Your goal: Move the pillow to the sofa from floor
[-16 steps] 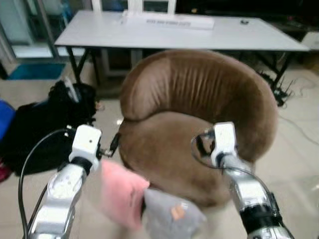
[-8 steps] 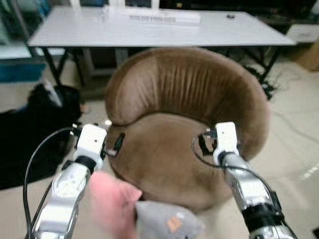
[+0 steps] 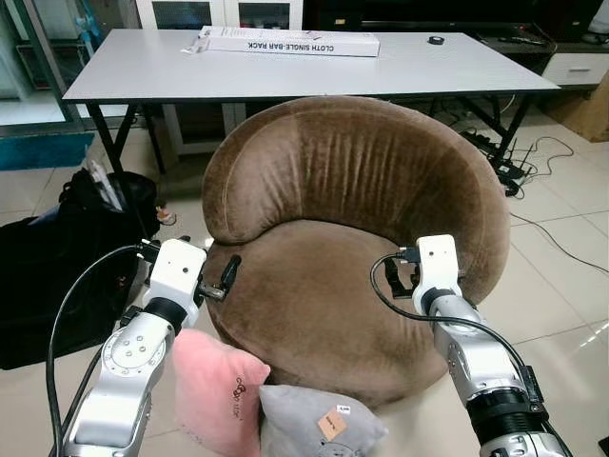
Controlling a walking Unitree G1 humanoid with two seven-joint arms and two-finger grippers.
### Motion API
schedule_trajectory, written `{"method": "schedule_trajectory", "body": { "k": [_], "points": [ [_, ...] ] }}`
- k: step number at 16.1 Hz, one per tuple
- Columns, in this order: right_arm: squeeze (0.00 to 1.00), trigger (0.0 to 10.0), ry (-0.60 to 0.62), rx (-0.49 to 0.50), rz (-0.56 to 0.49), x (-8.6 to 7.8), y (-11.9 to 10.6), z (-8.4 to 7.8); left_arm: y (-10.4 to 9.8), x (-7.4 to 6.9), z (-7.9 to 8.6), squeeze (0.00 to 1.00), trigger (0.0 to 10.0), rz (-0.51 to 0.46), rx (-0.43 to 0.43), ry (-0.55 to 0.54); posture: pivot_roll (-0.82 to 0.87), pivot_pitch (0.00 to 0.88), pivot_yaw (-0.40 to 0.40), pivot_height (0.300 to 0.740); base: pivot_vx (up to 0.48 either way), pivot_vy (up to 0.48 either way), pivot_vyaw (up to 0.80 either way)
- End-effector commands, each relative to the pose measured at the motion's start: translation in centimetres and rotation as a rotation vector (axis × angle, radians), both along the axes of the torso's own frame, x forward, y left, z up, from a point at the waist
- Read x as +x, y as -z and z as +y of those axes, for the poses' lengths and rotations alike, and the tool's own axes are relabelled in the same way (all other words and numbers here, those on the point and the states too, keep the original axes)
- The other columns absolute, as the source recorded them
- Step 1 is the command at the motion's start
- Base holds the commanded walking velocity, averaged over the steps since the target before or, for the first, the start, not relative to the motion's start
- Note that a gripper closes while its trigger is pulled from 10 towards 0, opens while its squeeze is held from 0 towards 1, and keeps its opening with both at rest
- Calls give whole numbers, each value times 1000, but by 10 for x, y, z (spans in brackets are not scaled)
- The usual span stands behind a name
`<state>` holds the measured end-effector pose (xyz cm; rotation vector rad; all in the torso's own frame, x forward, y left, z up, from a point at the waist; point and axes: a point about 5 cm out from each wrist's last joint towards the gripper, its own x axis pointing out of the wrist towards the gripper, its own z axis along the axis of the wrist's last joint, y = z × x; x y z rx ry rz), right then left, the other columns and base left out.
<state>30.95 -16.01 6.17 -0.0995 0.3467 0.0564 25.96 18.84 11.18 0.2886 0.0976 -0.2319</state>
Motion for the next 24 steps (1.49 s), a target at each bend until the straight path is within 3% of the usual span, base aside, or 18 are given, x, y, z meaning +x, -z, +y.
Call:
{"method": "schedule_trajectory", "body": {
  "k": [1,15,24],
  "points": [
    [0,10000,5,-7,-1,1,-3,-3,1,1,-2,0,10000,4,3,13,86,0,-36,740,0,0,0],
    [0,10000,-33,19,-16,0,-6,5,3,-2,-3,0,10000,6,3,14,87,0,-46,740,0,0,0],
    [0,10000,-15,19,-4,-5,-1,3,3,-2,-2,0,10000,12,23,38,73,0,-15,740,-270,0,0]
  ]
}}
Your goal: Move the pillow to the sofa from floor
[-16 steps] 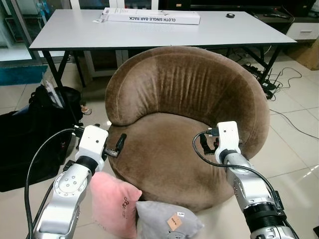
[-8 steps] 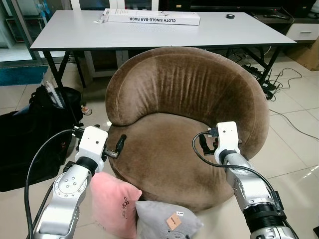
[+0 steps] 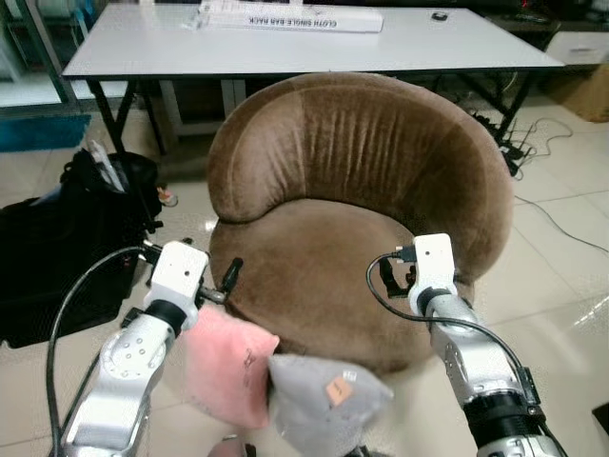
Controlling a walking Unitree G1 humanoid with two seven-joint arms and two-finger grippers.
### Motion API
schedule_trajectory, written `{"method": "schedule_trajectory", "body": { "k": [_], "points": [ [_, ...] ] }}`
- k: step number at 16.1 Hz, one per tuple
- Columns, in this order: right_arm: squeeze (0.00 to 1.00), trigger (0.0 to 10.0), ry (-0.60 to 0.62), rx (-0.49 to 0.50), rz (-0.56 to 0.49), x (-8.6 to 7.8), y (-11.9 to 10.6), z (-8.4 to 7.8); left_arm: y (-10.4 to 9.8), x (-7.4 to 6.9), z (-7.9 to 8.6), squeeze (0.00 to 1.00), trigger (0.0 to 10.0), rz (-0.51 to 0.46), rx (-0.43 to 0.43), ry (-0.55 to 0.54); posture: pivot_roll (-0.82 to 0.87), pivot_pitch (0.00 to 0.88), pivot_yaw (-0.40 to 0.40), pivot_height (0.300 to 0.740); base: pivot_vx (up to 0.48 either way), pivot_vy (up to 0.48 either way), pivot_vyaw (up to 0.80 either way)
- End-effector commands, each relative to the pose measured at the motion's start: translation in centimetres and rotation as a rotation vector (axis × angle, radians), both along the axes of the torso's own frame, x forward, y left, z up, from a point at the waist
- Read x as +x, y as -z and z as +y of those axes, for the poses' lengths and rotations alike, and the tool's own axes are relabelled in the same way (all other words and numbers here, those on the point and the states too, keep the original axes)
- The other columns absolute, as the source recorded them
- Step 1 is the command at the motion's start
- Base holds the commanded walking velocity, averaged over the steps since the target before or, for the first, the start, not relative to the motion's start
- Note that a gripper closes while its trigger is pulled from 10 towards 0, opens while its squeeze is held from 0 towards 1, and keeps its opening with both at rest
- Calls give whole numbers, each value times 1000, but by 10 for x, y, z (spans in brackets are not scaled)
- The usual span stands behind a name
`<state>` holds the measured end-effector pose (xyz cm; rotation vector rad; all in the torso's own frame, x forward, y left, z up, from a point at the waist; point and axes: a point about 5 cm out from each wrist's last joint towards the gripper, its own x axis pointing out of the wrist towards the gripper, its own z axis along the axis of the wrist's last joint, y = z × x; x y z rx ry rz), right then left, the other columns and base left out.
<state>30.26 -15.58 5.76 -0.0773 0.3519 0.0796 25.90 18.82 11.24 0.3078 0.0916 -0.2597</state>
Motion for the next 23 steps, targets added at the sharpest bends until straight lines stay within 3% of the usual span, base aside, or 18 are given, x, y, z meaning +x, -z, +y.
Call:
{"method": "schedule_trajectory", "body": {
  "k": [1,8,10,14,18,23],
  "points": [
    [0,10000,5,-5,-11,2,-5,-1,4,-2,-1,0,10000,15,7,10,73,0,-15,740,-255,0,0],
    [0,10000,31,-11,-6,0,-4,-3,1,4,1,0,10000,0,15,-3,63,0,9,740,-36,0,0],
    [0,10000,57,9,-14,-1,-6,-6,1,6,-2,0,10000,0,-2,23,19,0,50,740,0,0,0],
    [0,10000,66,4,-23,-6,-9,-9,2,11,-8,0,10000,3,-18,48,-25,0,72,740,266,0,-272],
    [0,10000,56,-58,-20,-8,-14,-16,12,8,-11,0,10000,16,-43,41,-48,0,36,740,291,0,-158],
    [0,10000,31,-62,-3,-7,-15,-13,11,8,-1,0,10000,9,-41,-2,-18,0,-5,740,313,0,0]
  ]
}}
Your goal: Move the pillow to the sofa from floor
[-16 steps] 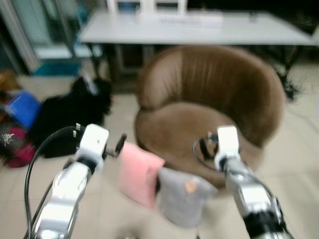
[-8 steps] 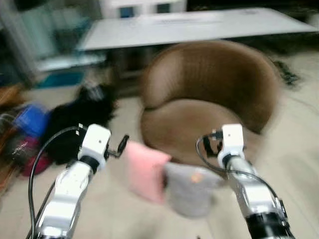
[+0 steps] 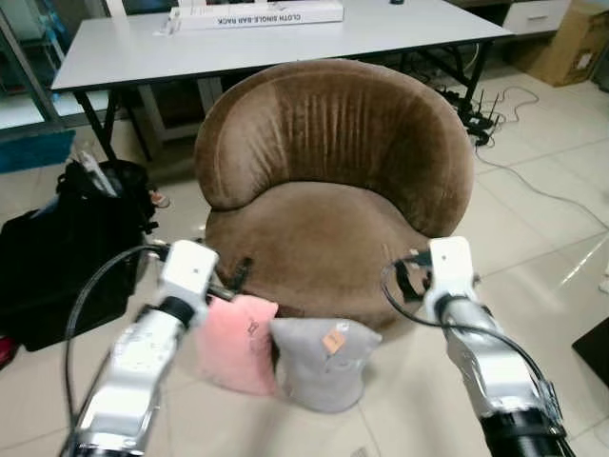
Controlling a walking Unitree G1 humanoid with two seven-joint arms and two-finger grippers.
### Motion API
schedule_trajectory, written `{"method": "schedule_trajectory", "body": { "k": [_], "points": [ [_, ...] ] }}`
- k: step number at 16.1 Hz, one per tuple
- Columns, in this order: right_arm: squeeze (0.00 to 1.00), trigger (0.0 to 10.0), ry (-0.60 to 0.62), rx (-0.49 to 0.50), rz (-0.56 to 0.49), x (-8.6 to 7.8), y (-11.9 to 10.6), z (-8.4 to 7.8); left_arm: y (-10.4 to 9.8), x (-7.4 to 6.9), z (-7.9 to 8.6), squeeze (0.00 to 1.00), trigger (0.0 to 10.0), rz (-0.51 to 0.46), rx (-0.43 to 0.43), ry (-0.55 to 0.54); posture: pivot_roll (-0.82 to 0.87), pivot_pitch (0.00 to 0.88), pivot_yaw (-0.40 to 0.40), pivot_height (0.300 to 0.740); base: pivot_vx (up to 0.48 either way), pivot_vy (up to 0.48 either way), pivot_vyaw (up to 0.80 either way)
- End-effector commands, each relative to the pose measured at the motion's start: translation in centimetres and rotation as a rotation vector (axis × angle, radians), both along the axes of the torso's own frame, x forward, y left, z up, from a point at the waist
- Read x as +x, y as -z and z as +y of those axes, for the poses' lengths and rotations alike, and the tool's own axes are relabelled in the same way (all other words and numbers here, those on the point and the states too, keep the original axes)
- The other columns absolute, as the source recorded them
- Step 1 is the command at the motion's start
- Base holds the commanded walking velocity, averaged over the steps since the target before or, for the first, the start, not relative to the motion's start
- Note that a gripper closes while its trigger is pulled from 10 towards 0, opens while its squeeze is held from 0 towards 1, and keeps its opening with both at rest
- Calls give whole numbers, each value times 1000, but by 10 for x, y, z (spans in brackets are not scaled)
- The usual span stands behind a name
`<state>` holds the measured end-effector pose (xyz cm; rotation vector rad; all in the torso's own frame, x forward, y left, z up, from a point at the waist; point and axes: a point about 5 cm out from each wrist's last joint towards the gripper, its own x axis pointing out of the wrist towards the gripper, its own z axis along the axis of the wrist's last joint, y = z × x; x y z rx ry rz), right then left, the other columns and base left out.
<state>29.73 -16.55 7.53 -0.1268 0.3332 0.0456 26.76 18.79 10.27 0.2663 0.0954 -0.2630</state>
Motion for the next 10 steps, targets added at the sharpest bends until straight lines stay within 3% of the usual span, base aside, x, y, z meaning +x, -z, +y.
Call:
{"method": "schedule_trajectory", "body": {
  "k": [1,4,5,7,10],
  "points": [
    [0,10000,7,-4,25,-2,4,-2,2,-1,0,0,10000,1,2,-5,-18,0,-5,740,315,0,0],
    [0,10000,13,47,27,-2,5,7,-1,-4,1,0,10000,1,2,4,16,0,0,740,345,0,0],
    [0,10000,10,54,27,-2,4,9,-1,-3,1,0,10000,2,5,5,20,0,4,740,386,0,-788],
    [0,10000,4,40,24,0,4,9,-3,-3,1,0,10000,-3,5,8,21,0,5,740,388,0,-656],
    [0,10000,7,28,20,1,3,8,-4,-1,0,0,10000,-4,5,14,18,0,8,740,390,0,0]
  ]
}}
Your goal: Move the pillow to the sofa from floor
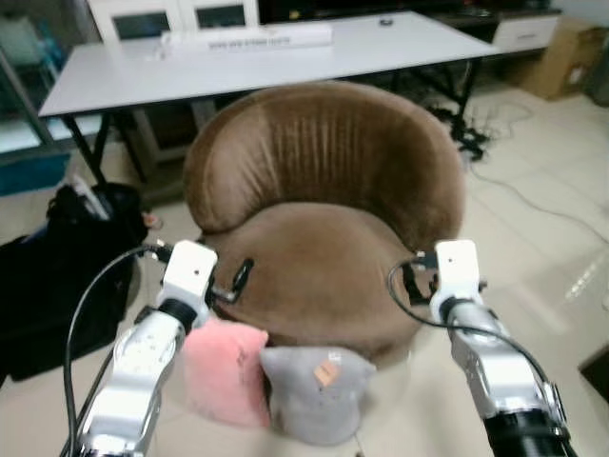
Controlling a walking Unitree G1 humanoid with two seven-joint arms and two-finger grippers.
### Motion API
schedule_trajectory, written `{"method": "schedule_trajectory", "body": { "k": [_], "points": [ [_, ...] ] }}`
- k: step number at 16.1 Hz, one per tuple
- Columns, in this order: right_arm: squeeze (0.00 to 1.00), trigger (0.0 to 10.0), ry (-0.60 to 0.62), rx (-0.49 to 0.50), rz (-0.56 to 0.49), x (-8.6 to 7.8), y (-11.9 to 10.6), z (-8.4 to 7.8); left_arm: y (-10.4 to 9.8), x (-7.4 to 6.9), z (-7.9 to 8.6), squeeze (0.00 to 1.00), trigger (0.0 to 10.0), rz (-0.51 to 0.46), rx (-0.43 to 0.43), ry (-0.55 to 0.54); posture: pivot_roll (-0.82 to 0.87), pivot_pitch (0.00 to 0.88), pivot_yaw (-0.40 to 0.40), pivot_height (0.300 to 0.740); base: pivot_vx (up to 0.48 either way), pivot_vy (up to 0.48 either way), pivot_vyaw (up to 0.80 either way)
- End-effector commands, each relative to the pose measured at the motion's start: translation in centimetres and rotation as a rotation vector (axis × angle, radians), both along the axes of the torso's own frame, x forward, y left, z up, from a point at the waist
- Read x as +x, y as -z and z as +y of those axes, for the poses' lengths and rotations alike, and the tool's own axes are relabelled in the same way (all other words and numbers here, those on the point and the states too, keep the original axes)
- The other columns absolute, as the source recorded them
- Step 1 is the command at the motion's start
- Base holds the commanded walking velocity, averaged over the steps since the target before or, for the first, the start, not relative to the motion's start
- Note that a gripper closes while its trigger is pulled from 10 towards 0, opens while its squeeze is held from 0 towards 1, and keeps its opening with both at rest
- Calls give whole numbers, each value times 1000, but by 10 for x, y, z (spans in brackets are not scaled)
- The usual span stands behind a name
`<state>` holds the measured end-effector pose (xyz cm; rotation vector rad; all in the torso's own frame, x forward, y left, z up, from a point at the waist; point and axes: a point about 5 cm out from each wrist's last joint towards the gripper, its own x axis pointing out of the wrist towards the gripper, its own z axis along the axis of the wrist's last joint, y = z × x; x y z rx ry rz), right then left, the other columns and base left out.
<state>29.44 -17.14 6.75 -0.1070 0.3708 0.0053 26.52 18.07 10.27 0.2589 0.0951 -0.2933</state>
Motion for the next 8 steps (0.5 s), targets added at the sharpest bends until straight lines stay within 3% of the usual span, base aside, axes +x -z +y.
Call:
{"method": "schedule_trajectory", "body": {
  "k": [1,5,8],
  "points": [
    [0,10000,-38,16,-16,3,-4,13,-4,2,7,0,10000,-9,12,-14,17,0,9,740,394,0,0],
    [0,10000,-33,14,-16,4,-4,12,-6,4,6,0,10000,-13,23,-3,23,0,14,740,381,0,0],
    [0,10000,-55,13,-5,6,-1,16,-2,2,10,0,10000,7,62,-17,33,0,16,740,0,0,0]
  ]
}}
